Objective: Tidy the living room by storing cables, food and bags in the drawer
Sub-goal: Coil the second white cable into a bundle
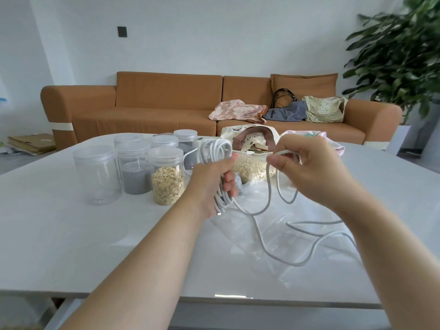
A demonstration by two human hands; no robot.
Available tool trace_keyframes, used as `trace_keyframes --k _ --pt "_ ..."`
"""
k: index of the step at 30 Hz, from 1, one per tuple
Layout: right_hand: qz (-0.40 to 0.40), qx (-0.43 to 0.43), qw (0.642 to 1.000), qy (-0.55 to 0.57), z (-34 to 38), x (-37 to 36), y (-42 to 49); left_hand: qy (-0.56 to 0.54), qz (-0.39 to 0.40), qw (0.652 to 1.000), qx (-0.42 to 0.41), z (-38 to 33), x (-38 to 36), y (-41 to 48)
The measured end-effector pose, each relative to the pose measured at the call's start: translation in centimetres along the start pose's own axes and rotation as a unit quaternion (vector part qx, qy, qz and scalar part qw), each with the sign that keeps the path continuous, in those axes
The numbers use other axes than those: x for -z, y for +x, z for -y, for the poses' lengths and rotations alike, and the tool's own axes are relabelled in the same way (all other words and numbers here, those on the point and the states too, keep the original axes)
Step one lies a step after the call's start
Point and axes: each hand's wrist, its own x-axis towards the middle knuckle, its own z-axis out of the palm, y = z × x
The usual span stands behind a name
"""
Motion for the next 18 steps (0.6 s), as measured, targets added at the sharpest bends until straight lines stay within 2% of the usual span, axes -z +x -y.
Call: trace_keyframes --k 5,8,11,13,18 --pt "-0.092 0.027 0.995 0.039 0.0 0.1 0.0 0.089 0.180 0.972 0.125 0.4 -0.8 -0.8" --pt "-0.117 0.035 0.991 0.062 0.2 0.0 0.1 0.081 0.290 0.937 0.176 0.6 -0.8 -1.0" --pt "-0.128 0.032 0.990 0.055 0.5 -0.4 0.1 0.114 0.391 0.893 0.191 0.8 -0.5 -1.2" --pt "-0.124 0.024 0.991 0.045 0.6 -0.8 -0.1 0.152 0.417 0.875 0.193 0.9 -0.6 -1.5" --pt "-0.135 0.010 0.990 0.036 0.4 -1.5 0.0 0.224 0.410 0.862 0.196 0.6 -0.8 -2.1"
